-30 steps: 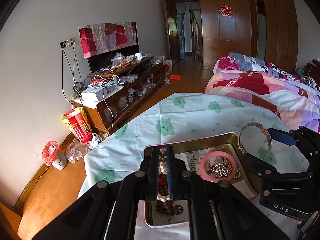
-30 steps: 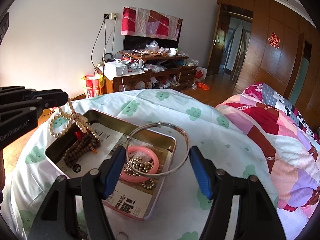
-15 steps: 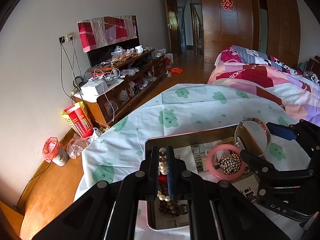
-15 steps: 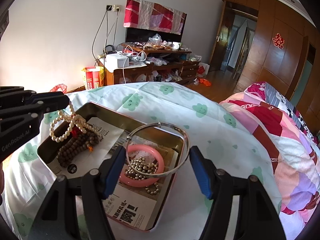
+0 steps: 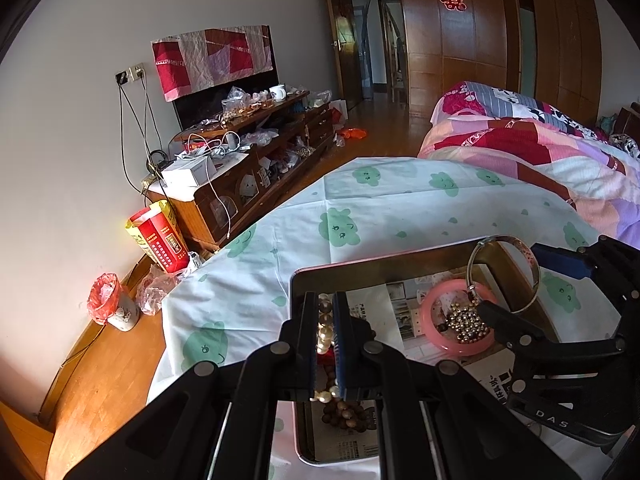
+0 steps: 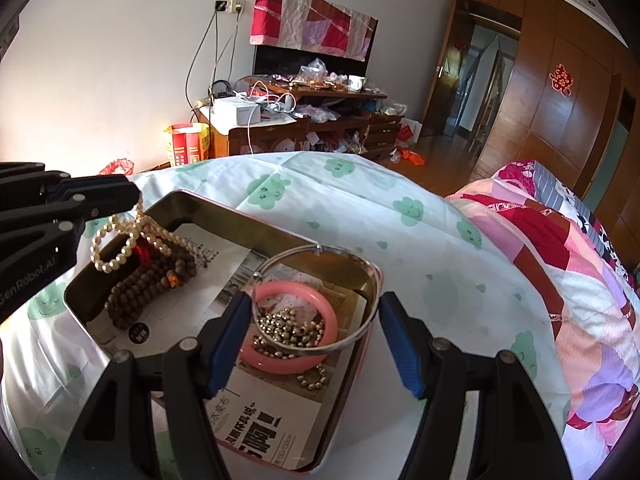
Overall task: Organize jewelry
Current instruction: 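Open both tools to drop the necklace and hoop into the tin, then withdraw both tools from the tin toward the remaining jewelry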
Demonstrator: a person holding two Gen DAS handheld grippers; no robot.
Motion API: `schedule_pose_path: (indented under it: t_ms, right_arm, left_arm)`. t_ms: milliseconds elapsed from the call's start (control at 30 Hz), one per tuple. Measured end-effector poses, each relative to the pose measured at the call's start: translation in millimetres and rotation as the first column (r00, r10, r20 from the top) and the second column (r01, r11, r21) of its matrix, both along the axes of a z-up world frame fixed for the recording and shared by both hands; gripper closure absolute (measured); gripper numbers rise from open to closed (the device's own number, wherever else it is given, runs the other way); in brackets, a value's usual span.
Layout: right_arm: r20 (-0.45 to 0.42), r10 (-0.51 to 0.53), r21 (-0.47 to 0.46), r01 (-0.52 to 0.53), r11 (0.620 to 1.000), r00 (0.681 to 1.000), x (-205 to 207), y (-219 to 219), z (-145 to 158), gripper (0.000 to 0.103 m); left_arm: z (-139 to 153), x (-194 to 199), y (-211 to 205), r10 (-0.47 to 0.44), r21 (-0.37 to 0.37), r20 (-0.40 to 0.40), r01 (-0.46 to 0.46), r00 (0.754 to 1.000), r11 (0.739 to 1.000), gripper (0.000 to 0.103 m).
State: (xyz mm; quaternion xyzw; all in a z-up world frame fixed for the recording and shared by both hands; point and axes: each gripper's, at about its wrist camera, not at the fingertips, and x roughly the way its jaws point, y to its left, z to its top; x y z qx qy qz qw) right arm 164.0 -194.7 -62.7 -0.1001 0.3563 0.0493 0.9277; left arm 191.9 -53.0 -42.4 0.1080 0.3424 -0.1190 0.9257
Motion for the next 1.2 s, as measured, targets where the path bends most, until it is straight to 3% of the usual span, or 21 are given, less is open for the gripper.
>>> schedule_pose_path:
  t_ms: [233, 300, 367, 433, 867, 1200]
  right_arm:
    - [-0.023, 0.008, 0.0, -0.008, 1.0, 1.0, 2.5, 1.2, -6.5, 0.034]
    - [-0.02, 0.006, -0.001, -0.006, 1.0, 1.0, 1.6, 1.6, -7.4, 0.034]
    - [-0.011, 0.001, -0.004, -0.001, 1.0, 1.0, 0.1, 1.8, -6.5, 0.034]
    - [-0.011, -0.003, -0.006, 0.003, 1.0, 1.0, -1.0, 1.9, -5.8, 0.028]
    - [0.002, -0.02, -0.004, 0.02, 1.0, 1.0, -12.9, -2.6, -4.2, 0.025]
    - [0.014, -0.032, 0.019, 0.032, 0.999, 0.999, -54.2, -13.5, 4.0, 0.025]
  left_arm:
    - [-6.0, 2.7, 0.1, 0.001, 0.01, -0.018, -0.001, 1.0, 1.0, 0.094]
    - [-8.0, 3.7, -0.8, 0.015, 0.029, -0.022, -0.014, 1.0, 0.999, 0.077]
    - [-7.3, 1.6, 1.3, 0.051, 0.043, 0.009, -0.051, 0.999, 0.998, 0.029]
    - [-3.6, -3.9, 4.2, 0.073, 0.041, 0.062, -0.076, 0.995, 0.996, 0.019]
    - [-6.8, -10.0, 13.7, 0.082, 0.04, 0.026, -0.083, 0.996, 0.996, 0.018]
    - [-12.4, -59.9, 43.2, 0.141, 0.036, 0.007, -0.141, 0.99, 0.989, 0.018]
